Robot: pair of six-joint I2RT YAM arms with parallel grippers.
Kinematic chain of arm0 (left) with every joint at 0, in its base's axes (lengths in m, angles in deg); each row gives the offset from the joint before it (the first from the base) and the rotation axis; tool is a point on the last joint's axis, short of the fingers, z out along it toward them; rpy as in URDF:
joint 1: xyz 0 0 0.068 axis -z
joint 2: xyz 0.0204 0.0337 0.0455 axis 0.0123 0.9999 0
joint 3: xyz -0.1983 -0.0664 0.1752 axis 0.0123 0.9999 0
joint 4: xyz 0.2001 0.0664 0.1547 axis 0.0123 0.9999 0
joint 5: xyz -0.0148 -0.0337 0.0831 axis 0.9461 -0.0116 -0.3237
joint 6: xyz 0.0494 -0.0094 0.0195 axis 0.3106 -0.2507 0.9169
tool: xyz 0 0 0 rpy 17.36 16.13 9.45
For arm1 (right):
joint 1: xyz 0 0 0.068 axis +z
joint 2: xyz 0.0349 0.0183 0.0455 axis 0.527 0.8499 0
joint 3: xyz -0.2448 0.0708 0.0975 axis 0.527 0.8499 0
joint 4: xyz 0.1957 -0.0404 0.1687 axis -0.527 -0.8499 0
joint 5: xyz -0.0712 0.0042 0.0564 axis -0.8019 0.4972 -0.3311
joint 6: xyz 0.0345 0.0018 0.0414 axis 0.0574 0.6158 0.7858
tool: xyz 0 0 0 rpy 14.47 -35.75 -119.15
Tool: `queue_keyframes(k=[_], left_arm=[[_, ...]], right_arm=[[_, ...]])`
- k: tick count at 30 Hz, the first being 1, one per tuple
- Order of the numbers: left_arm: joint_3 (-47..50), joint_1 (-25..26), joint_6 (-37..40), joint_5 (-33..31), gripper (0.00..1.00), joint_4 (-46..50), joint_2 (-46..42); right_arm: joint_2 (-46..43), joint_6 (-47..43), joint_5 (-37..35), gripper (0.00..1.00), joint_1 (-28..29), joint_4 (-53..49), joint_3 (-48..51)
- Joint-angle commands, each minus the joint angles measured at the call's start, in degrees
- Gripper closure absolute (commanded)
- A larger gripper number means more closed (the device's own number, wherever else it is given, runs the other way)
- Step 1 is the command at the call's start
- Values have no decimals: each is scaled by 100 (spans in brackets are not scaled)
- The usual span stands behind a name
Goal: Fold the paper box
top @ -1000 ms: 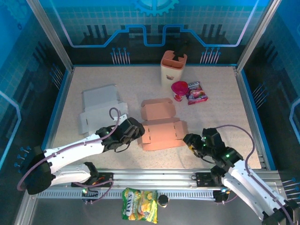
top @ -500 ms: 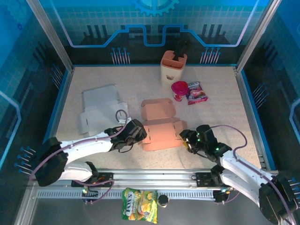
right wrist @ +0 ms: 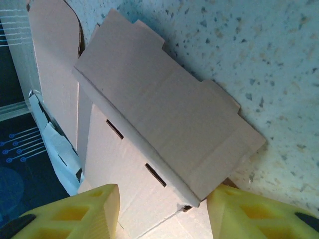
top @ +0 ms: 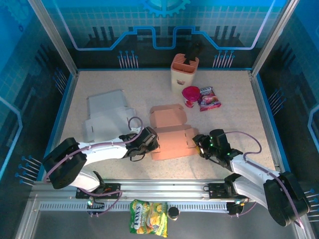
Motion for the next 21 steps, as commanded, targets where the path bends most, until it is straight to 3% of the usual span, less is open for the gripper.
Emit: queue_keyframes(k=[1, 13, 21], left_arm=[[-176, -37, 155, 87, 46, 1, 127], [-203, -32, 216, 141, 52, 3, 379], [-221, -37, 225, 132, 52, 21, 471]], right_arm=[[94, -175, 33, 50, -111, 315, 95], [460, -329, -95, 67, -157, 1054, 203], [297, -660, -353, 64, -225, 547, 201]])
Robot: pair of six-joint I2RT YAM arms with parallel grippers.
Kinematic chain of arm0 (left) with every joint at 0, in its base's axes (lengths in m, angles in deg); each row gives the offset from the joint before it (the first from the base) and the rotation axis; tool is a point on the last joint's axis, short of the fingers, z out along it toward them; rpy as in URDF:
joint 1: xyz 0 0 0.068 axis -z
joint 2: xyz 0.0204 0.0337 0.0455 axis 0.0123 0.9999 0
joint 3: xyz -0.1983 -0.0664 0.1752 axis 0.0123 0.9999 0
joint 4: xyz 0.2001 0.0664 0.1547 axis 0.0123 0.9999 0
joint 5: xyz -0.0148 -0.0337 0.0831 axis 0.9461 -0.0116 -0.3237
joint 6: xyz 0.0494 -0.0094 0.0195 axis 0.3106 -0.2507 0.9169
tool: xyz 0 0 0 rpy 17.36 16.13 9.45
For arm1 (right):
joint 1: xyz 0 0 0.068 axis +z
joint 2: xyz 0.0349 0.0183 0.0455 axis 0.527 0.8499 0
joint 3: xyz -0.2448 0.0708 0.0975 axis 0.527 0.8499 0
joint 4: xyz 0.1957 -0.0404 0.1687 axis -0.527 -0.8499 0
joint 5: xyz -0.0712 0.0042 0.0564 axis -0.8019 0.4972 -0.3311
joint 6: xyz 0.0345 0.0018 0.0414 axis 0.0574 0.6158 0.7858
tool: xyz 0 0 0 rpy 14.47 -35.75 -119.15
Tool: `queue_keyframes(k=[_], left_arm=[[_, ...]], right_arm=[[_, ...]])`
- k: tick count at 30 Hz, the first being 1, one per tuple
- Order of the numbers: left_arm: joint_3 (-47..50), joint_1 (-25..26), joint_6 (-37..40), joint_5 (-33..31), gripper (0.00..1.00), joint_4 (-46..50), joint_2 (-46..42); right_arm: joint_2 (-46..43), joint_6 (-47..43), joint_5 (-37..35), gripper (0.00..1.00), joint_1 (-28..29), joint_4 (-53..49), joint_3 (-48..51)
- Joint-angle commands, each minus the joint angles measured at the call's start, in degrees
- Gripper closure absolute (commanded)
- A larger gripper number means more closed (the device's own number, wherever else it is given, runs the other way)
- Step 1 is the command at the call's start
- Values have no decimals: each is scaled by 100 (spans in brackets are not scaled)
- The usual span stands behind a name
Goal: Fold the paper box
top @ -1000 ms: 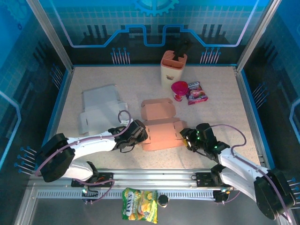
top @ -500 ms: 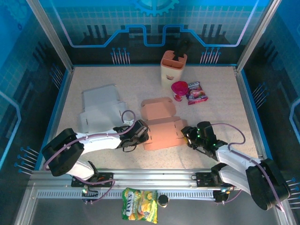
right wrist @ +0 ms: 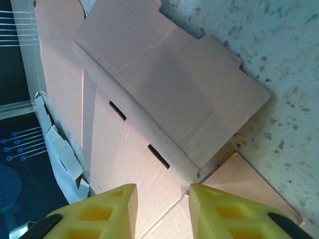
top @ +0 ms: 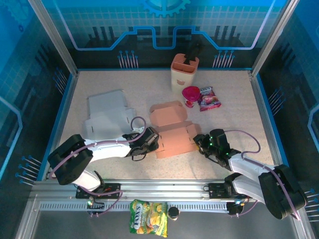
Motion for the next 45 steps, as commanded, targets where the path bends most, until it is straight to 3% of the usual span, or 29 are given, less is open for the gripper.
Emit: queue_keyframes(k=[1, 10, 29, 39, 45], left_arm=[[-95, -37, 98, 127, 52, 82, 133], [-100, -37, 85, 164, 55, 25, 262], [-73, -28, 90, 203, 56, 24, 317], [-66, -23, 114, 206, 56, 25, 328], [-68, -28, 156, 194, 57, 52, 332]], right_arm=[[-168, -324, -246, 64, -157, -303, 54], [-469, -685, -98, 57, -597, -601, 14], [789, -158, 385, 57, -1058, 1373, 160], [1807, 585, 435, 71, -1207, 3251, 459], [2255, 789, 381, 78, -1210, 3883, 441]])
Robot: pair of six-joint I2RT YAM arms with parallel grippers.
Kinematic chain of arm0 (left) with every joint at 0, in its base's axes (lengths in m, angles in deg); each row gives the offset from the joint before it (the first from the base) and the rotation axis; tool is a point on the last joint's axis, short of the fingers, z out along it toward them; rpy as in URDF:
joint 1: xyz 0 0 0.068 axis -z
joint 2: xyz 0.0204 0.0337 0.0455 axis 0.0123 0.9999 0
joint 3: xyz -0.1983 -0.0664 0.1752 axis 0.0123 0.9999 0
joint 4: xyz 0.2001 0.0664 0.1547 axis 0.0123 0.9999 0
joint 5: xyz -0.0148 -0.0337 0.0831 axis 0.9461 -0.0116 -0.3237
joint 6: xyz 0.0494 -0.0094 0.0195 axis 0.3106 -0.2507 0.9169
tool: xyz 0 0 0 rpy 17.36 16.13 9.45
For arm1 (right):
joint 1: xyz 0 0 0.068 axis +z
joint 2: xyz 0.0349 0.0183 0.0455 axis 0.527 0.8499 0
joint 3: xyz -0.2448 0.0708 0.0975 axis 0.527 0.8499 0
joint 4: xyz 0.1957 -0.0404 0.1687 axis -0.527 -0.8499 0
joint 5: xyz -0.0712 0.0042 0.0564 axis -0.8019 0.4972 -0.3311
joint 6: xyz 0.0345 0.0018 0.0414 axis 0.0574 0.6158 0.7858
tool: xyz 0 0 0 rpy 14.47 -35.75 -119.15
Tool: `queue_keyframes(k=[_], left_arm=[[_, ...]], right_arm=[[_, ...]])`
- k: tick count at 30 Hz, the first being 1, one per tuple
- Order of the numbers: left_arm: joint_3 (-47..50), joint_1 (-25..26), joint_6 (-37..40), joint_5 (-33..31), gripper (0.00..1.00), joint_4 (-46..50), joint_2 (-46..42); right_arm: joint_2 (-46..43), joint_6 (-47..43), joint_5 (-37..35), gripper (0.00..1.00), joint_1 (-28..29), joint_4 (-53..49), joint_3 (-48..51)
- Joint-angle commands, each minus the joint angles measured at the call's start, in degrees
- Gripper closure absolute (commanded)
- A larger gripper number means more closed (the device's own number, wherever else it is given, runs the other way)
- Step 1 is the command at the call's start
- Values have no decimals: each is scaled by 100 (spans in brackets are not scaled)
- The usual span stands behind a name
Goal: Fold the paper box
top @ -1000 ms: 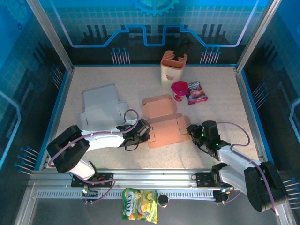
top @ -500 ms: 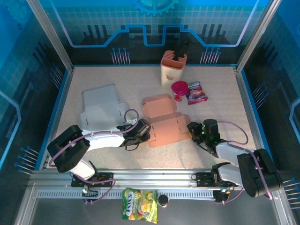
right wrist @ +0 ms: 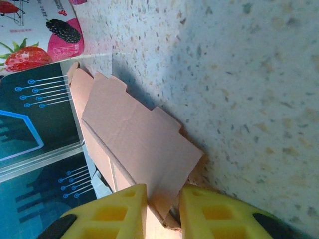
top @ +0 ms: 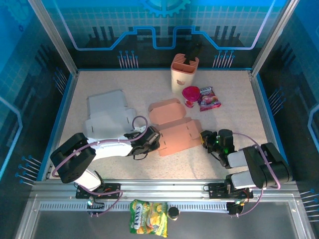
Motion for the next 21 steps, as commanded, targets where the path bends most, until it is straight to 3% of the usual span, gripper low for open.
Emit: queue_keyframes(k=[1, 6, 9, 13, 16, 21], left_arm=[[13, -22, 137, 149, 57, 230, 145], [-32, -34, 178, 89, 57, 349, 101], [-58, -27, 213, 21, 57, 473, -53], [-122, 114, 346, -435, 40, 943, -679], [-406, 465, 784, -1107, 31, 1457, -1275], [-891, 1197, 1900, -2064, 30, 2073, -1627]], right_arm=[[400, 207, -108, 80, -16, 711, -88], [639, 349, -162, 98, -20, 1157, -58], [614, 462, -177, 100, 26, 1165, -44], [194, 688, -193, 100, 155, 780, -30], [-610, 754, -165, 100, 272, -350, -222], [-2592, 355, -493, 100, 454, -3821, -1175]])
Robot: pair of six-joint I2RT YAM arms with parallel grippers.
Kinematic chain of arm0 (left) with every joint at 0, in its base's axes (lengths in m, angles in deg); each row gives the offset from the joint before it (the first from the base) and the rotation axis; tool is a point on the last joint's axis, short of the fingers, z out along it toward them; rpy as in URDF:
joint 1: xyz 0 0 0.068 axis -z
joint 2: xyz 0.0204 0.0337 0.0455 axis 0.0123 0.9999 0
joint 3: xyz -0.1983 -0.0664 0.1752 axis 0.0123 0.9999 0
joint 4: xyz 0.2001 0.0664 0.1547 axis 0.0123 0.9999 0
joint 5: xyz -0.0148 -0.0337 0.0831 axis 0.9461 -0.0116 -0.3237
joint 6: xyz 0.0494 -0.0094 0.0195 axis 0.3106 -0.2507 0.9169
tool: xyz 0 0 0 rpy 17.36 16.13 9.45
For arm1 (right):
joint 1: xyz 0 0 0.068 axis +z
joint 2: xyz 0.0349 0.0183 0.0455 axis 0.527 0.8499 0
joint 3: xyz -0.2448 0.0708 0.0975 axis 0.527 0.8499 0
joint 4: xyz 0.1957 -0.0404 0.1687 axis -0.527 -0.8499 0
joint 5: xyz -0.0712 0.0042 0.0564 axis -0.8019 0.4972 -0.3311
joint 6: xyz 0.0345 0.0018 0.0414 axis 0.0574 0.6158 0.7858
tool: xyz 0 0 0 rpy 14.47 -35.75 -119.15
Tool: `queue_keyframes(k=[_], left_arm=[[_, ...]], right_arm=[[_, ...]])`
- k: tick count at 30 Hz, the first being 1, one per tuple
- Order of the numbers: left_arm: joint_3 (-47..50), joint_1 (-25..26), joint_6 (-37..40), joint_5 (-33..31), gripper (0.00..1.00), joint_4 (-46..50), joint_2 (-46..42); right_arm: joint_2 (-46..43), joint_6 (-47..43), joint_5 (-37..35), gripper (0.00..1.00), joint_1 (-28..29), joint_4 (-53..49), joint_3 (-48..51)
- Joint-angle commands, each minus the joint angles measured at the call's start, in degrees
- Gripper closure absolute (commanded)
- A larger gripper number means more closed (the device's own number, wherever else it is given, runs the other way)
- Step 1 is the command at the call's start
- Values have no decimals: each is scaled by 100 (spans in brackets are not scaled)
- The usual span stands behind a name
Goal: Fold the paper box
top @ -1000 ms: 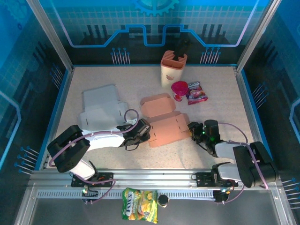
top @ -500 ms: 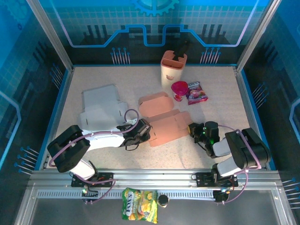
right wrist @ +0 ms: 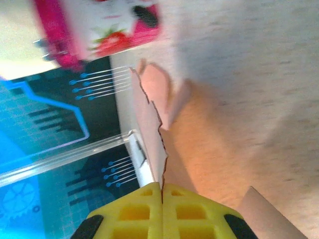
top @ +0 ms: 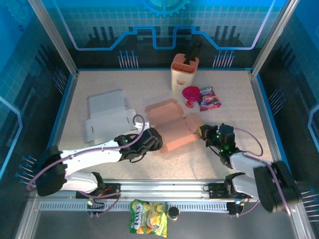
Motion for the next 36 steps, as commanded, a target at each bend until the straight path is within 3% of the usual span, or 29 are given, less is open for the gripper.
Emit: queue_keyframes(k=[1, 4, 7, 13, 16, 21, 23, 30, 36], left_arm=[[-402, 450, 1021, -1069, 30, 843, -80], [-681, 969, 1651, -1748, 30, 1075, 159], [-890, 1413, 2295, -2270, 31, 1005, 556], [-899, 1618, 2764, -2405, 31, 539, 1271], [-904, 1663, 2838, -2458, 25, 313, 1474], [-643, 1703, 3441, -2346, 4, -537, 1393], [-545, 1712, 3772, -2175, 1, -904, 1343], [-425, 1721, 5205, -1151, 1, -1828, 1248], [-867, 1721, 5745, -1193, 1, -1658, 1836]], right_arm=[[-1042, -362, -386, 100, 104, -2809, -841], [-1207, -530, -173, 100, -11, -3752, -1482], [-843, -486, 269, 100, -25, -3775, -1808], [-921, -479, 157, 100, 48, -4308, -2192], [-971, -557, 113, 100, 24, -4626, -2376], [-816, -525, 234, 100, -3, -4661, -2431], [-807, -516, 185, 100, -7, -4740, -2471], [-666, -507, 166, 100, -69, -4895, -2643], [-543, -498, 169, 100, -97, -4954, -2780]])
